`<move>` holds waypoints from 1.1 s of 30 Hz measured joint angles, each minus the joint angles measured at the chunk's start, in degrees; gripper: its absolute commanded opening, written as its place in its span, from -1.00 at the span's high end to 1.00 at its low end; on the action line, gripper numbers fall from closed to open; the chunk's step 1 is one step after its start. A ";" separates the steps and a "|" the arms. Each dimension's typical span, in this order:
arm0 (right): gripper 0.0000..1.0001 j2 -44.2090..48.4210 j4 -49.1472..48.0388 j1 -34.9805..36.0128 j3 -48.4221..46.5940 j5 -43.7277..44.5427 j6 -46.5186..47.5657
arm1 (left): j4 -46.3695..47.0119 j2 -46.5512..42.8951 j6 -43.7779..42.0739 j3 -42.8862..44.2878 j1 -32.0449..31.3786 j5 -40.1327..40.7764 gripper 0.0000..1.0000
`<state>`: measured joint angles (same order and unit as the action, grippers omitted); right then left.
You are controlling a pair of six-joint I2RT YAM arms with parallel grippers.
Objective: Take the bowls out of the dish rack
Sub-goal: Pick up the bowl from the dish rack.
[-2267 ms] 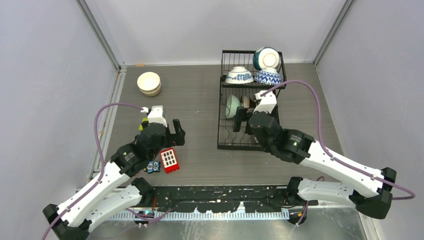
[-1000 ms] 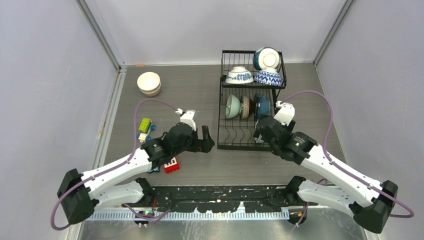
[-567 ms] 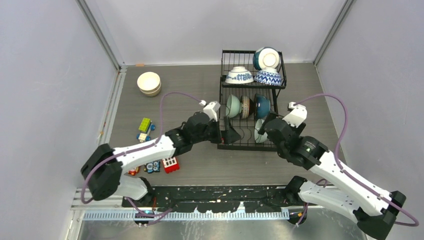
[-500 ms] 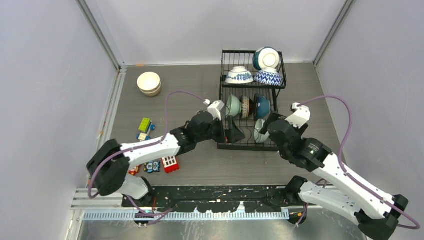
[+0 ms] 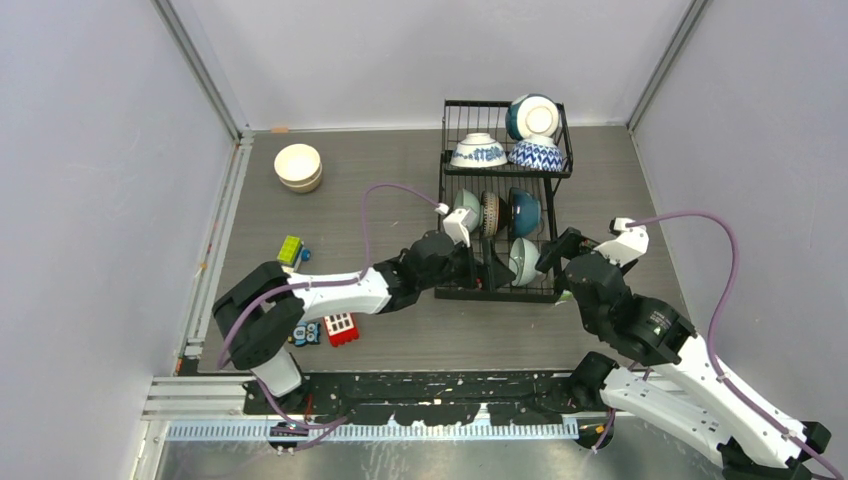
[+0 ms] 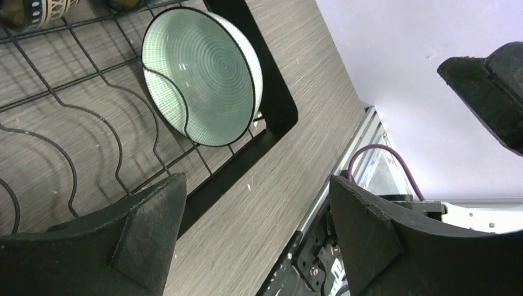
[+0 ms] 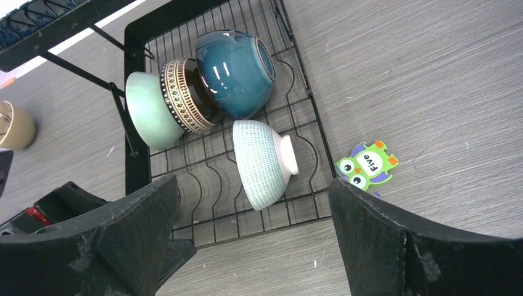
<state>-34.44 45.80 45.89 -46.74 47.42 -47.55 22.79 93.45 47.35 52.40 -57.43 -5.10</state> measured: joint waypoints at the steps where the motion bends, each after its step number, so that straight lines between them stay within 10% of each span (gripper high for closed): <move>1: -0.90 0.07 -0.02 0.00 0.07 0.00 0.04 | 0.79 0.22 -0.09 0.04 -0.26 0.68 -0.70; 33: -0.90 7.87 1.33 -0.02 1.64 -1.20 1.09 | 9.97 15.67 -3.82 8.90 -5.33 10.91 -0.41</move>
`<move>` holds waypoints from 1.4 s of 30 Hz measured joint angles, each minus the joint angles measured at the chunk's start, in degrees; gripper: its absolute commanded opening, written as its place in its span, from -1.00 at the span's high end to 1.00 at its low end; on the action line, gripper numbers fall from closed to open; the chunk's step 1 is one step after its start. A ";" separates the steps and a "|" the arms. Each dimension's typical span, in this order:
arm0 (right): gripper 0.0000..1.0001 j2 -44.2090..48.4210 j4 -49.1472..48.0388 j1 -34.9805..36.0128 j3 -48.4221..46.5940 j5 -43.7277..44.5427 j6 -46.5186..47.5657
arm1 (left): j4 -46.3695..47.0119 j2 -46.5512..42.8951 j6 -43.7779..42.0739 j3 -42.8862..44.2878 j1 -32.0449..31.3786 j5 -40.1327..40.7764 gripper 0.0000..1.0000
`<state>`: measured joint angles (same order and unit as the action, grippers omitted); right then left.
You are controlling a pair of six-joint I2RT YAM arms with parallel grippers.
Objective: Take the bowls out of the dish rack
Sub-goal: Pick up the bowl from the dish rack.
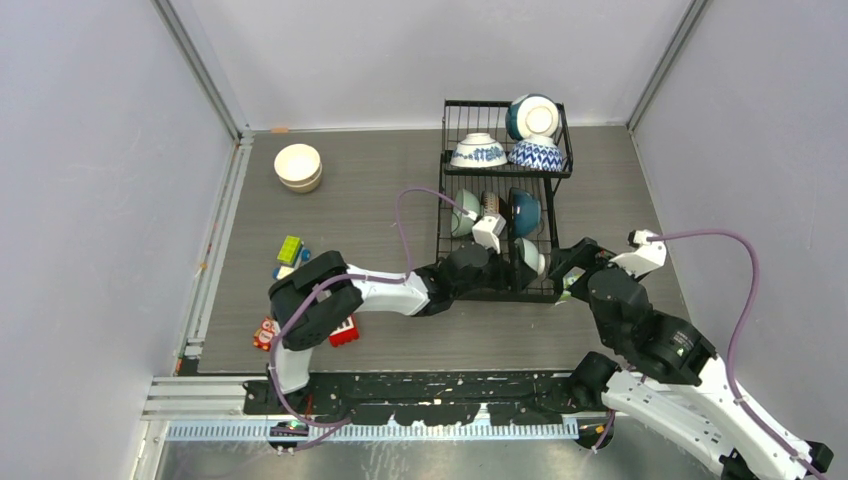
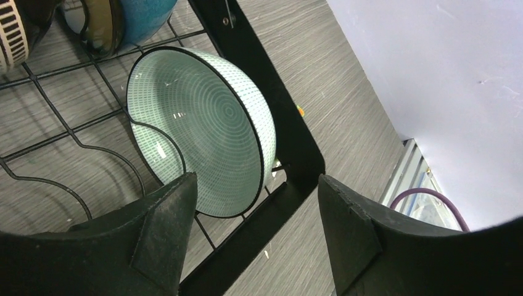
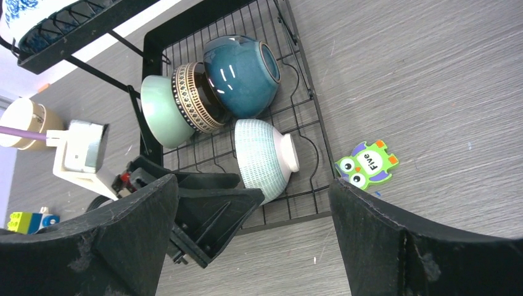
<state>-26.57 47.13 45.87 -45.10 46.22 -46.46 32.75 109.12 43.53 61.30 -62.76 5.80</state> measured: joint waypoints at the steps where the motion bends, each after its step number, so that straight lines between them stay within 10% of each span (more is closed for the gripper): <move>1: -0.90 0.37 0.17 -0.02 0.04 -0.15 0.04 | -0.02 0.55 0.02 0.31 -0.13 0.33 -0.38; 42: -0.90 5.81 2.23 -0.13 1.99 -0.39 1.33 | 2.71 7.23 -2.12 5.33 -0.26 -0.48 0.79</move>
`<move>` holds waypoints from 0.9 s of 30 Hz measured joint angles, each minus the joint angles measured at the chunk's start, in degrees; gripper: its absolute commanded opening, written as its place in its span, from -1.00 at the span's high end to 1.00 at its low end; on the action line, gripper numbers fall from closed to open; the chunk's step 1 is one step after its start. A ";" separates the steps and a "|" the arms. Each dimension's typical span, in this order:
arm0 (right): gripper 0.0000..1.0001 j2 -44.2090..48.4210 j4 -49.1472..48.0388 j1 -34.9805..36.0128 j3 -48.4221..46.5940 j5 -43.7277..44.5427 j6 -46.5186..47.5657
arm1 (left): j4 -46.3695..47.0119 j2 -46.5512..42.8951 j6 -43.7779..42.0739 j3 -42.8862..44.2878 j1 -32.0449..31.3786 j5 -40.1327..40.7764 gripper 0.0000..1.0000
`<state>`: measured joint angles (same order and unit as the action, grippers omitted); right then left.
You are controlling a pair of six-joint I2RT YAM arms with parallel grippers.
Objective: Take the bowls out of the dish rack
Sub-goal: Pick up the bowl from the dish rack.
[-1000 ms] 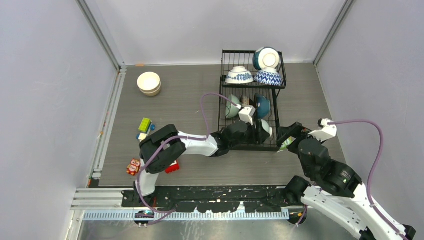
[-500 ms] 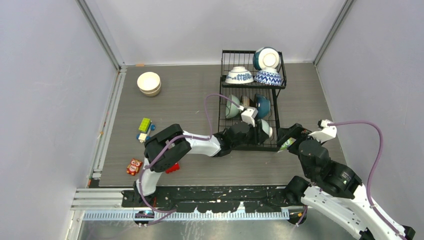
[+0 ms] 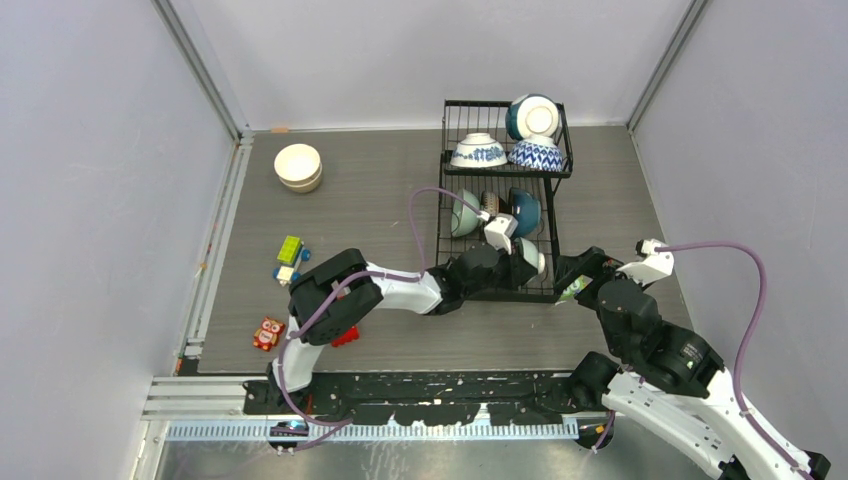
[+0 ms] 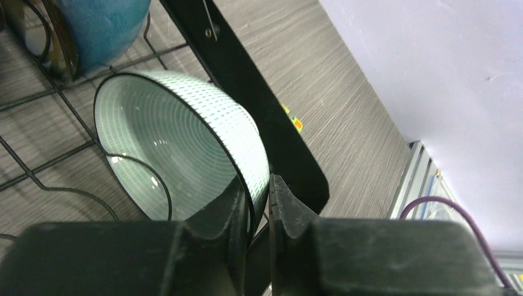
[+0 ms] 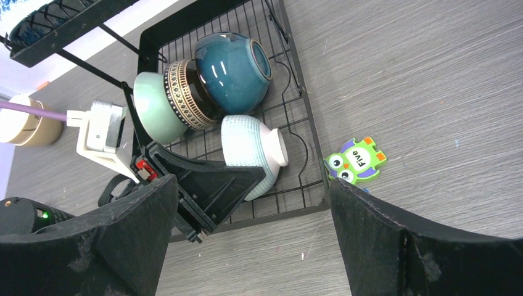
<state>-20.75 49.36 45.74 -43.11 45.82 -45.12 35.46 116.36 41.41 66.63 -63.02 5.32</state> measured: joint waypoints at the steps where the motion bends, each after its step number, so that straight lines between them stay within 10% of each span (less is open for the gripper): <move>1: -0.90 -0.02 0.00 0.00 0.00 0.00 0.00 | 0.35 0.00 -0.04 -0.04 0.04 0.02 0.86; 27: -0.90 -1.38 0.00 0.00 0.20 -0.52 0.20 | 11.15 -0.90 0.74 -6.23 2.69 -7.65 0.99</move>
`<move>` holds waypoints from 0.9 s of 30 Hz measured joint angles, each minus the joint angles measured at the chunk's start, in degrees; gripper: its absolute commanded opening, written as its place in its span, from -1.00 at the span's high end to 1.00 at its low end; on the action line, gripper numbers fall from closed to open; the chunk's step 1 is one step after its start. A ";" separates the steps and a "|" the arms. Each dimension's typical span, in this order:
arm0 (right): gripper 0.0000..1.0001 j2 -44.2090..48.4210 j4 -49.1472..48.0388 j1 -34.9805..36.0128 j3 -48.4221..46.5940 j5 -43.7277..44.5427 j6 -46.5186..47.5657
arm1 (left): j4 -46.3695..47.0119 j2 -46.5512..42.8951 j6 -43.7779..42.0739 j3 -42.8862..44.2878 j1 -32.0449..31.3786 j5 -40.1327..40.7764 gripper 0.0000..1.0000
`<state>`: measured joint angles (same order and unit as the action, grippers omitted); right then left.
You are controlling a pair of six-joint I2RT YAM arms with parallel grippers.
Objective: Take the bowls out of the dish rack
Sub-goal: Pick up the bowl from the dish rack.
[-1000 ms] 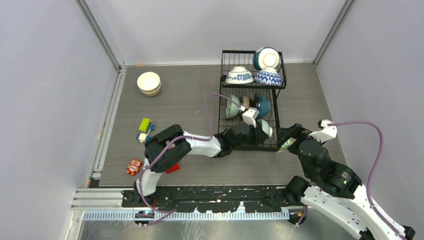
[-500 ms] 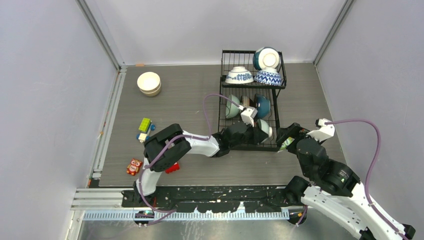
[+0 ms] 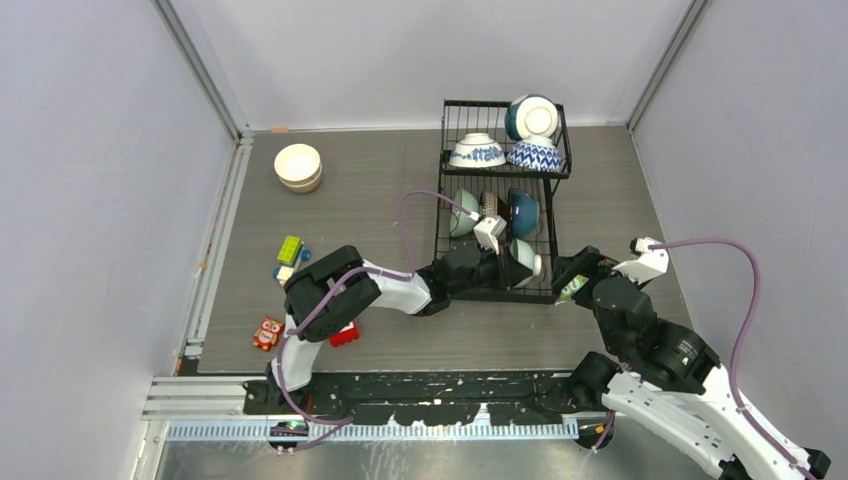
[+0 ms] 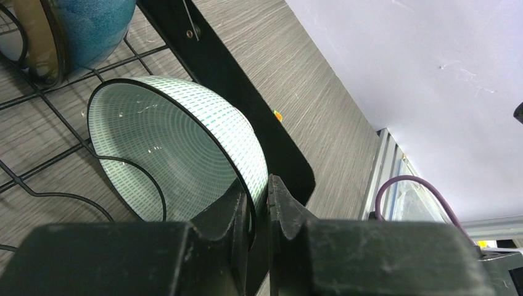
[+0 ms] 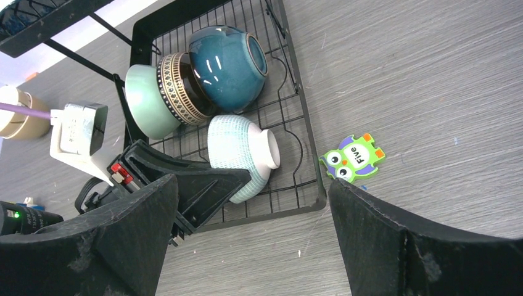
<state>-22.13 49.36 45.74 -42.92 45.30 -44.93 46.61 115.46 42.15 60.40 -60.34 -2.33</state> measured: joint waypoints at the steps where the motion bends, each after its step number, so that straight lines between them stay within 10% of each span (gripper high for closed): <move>1: -0.90 0.04 0.00 0.00 0.09 0.02 0.00 | 0.28 0.00 0.13 -0.13 0.13 -0.42 0.99; 27: -0.90 0.02 0.00 0.00 0.31 0.02 0.42 | 7.21 0.00 6.78 -3.28 3.08 -5.11 0.99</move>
<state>-22.11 49.36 45.74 -42.61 45.32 -44.51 53.82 115.46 48.93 57.12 -57.25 -7.44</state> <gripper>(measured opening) 0.951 0.140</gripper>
